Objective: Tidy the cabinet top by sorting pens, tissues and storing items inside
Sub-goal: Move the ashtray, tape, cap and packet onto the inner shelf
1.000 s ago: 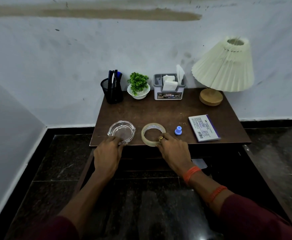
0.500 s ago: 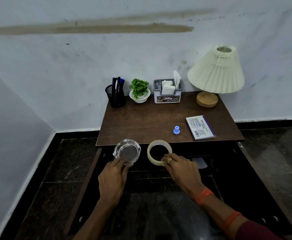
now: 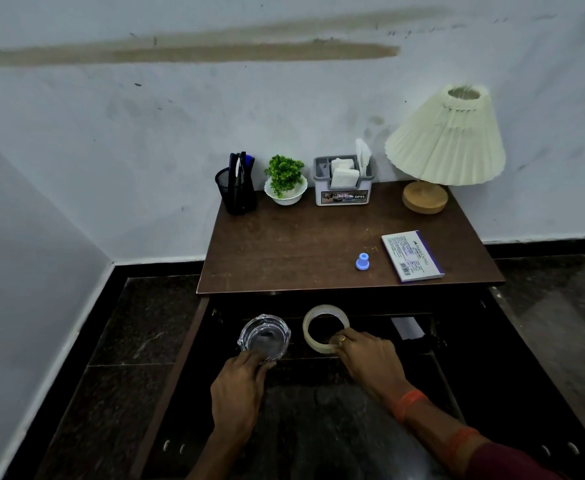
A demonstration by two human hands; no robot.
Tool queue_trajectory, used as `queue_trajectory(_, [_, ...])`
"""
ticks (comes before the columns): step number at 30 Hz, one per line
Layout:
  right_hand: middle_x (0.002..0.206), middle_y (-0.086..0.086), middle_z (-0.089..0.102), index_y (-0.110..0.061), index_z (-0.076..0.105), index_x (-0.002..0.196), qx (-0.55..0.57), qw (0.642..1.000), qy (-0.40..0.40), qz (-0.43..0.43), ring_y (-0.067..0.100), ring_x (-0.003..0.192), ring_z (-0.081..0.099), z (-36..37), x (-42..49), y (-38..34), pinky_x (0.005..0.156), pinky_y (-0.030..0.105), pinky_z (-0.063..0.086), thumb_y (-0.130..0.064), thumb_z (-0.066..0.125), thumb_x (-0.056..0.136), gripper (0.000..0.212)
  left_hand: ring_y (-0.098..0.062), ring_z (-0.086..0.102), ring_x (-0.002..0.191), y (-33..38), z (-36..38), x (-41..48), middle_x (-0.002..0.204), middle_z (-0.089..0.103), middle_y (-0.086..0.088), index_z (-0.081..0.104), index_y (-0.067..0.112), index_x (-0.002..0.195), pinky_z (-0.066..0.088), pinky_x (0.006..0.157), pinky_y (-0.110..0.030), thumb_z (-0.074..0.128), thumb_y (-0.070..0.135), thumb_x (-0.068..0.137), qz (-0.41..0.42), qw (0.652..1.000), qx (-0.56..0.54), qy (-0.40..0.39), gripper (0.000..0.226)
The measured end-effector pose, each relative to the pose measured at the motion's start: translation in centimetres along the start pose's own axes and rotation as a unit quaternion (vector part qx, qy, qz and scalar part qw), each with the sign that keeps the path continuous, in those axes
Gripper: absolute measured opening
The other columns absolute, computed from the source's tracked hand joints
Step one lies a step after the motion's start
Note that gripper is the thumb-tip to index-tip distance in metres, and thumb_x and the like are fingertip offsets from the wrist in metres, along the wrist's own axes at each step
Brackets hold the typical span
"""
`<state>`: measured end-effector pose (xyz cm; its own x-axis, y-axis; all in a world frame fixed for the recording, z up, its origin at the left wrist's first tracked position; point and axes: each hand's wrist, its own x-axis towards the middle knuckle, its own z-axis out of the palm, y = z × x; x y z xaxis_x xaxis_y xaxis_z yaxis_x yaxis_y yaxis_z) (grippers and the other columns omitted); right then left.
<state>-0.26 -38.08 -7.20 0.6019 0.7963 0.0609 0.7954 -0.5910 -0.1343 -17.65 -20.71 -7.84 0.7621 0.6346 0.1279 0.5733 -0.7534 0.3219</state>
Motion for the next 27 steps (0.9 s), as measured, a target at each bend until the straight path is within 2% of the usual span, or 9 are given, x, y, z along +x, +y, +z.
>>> queue_trajectory(3, [0.101,-0.011,0.068,-0.031,0.068,0.095,0.001,0.999,-0.035,0.017,0.019,0.074,0.069,1.2,1.9,0.2,0.051,0.033,0.050,-0.036,0.058,0.086,0.014,-0.009,0.066,0.079,-0.4,1.7,1.4,0.097,0.071,0.018,0.073,0.033,0.101,0.047,0.059,-0.020,0.074,0.039,0.083,0.001,1.000,-0.010,-0.008,0.019])
queue_trajectory(6, [0.105,-0.007,0.068,-0.028,0.067,0.099,-0.002,0.998,-0.062,0.030,0.022,0.082,0.070,2.1,3.9,0.2,0.058,0.033,0.050,-0.032,0.052,0.090,0.017,-0.012,0.067,0.077,-0.7,3.2,2.9,0.092,0.071,0.017,0.074,0.032,0.094,0.049,0.057,-0.024,0.078,0.034,0.080,-0.004,1.000,-0.021,-0.013,0.015])
queue_trajectory(12, [0.108,-0.002,0.067,-0.022,0.064,0.101,0.022,0.996,-0.079,0.039,0.028,0.093,0.069,3.9,6.9,0.4,0.066,0.032,0.050,-0.029,0.046,0.095,0.021,-0.016,0.066,0.080,-1.7,5.8,6.0,0.091,0.070,0.013,0.073,0.030,0.092,0.050,0.061,-0.028,0.074,0.036,0.083,-0.024,0.999,-0.022,-0.016,0.011])
queue_trajectory(17, [0.108,0.005,0.070,-0.016,0.063,0.103,0.028,0.993,-0.098,0.054,0.032,0.099,0.067,5.3,8.9,0.5,0.074,0.035,0.050,-0.028,0.046,0.095,0.022,-0.024,0.068,0.078,-1.7,7.1,8.1,0.087,0.071,0.003,0.074,0.025,0.089,0.052,0.058,-0.030,0.079,0.025,0.078,-0.025,0.999,-0.015,-0.034,0.012])
queue_trajectory(20, [0.109,0.007,0.070,-0.017,0.063,0.103,0.020,0.993,-0.104,0.052,0.032,0.101,0.066,5.9,9.8,0.7,0.076,0.036,0.050,-0.026,0.046,0.095,0.022,-0.030,0.069,0.079,-1.6,7.9,9.2,0.087,0.073,-0.004,0.074,0.021,0.087,0.052,0.058,-0.030,0.081,0.022,0.076,-0.030,0.999,-0.010,-0.034,0.013])
queue_trajectory(27, [0.104,0.012,0.071,-0.016,0.066,0.104,0.000,0.992,-0.119,0.045,0.033,0.098,0.067,6.9,11.2,1.0,0.077,0.036,0.049,-0.022,0.044,0.097,0.024,-0.033,0.069,0.092,-2.1,10.0,10.9,0.099,0.073,-0.010,0.075,0.018,0.098,0.054,0.069,-0.036,0.072,0.026,0.084,-0.063,0.997,-0.019,-0.034,0.016])
